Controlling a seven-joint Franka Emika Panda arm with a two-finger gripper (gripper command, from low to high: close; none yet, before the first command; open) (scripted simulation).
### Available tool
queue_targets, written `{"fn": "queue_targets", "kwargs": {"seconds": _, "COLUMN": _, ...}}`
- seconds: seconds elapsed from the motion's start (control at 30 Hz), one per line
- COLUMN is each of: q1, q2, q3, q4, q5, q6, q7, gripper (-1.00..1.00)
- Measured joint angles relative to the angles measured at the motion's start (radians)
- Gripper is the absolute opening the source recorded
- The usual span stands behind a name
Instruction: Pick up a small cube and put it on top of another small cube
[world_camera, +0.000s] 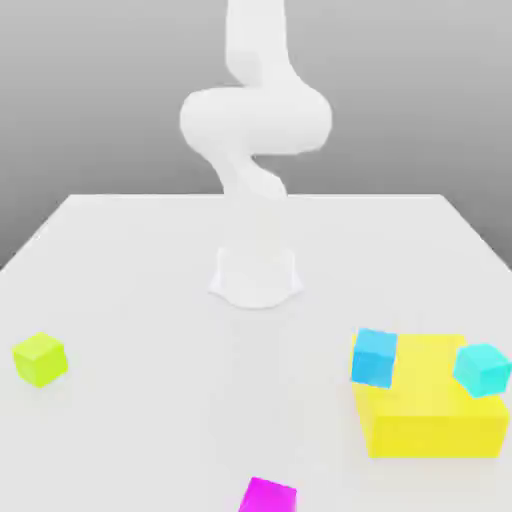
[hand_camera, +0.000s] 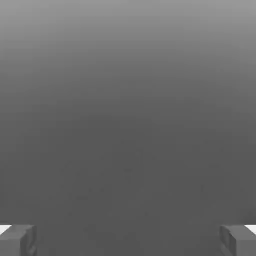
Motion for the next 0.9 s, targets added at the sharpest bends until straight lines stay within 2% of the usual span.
{"fn": "queue_targets", "kwargs": {"seconds": 0.33, "q1": -0.094, "q2": 0.361, "q3": -0.262, "q4": -0.145, "q5": 0.039, "q6": 0.191, "q7": -0.166, "gripper": 0.0}}
{"fn": "queue_targets", "kwargs": {"seconds": 0.6, "q1": -0.214, "q2": 0.657, "q3": -0.443, "q4": -0.258, "q5": 0.133, "q6": 0.339, "q7": -0.343, "gripper": 0.0}}
{"fn": "queue_targets", "kwargs": {"seconds": 0.77, "q1": -0.324, "q2": 0.844, "q3": -0.467, "q4": -0.319, "q5": 0.219, "q6": 0.431, "q7": -0.467, "gripper": 0.0}}
{"fn": "queue_targets", "kwargs": {"seconds": 0.9, "q1": -0.422, "q2": 0.974, "q3": -0.349, "q4": -0.297, "q5": 0.375, "q6": 0.516, "q7": -0.592, "gripper": 0.0}}
